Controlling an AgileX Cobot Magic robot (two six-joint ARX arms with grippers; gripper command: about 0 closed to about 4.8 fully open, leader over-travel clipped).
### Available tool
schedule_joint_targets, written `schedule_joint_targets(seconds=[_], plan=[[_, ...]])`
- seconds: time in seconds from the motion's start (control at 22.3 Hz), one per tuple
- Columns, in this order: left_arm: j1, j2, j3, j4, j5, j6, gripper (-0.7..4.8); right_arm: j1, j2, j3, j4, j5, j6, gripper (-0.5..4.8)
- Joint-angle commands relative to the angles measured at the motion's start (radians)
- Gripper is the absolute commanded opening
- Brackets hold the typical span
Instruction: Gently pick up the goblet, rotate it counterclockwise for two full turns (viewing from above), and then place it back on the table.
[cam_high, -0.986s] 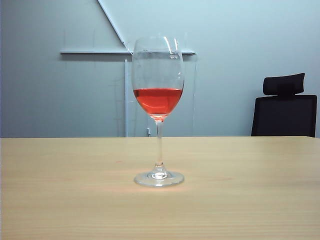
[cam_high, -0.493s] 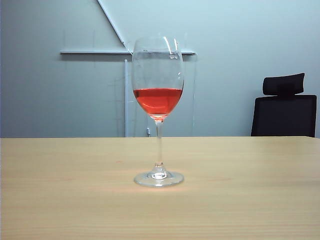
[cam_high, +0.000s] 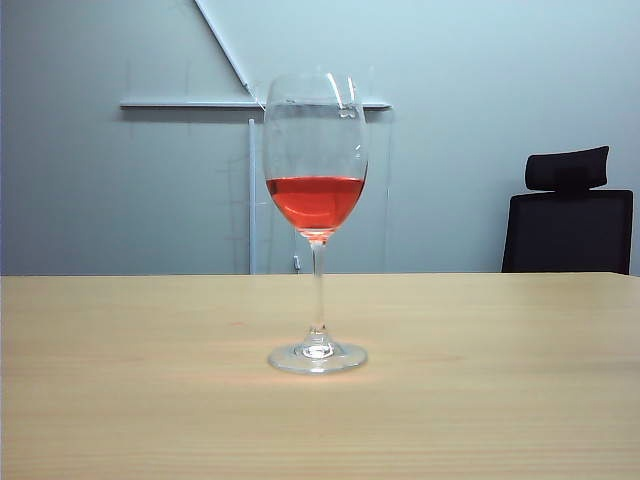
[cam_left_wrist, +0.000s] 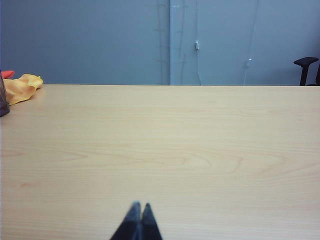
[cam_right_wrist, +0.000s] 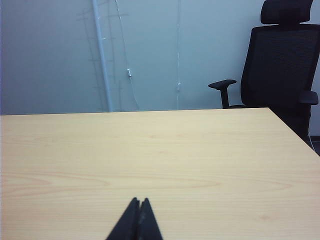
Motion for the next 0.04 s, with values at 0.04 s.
schedule_joint_targets(seconds=[0.04], plan=[[0.0,0.002,0.003,0.012,-0.003,0.0,-0.05,0.0,-0.002,-0.005,0.017,0.002,0.0,-0.05]])
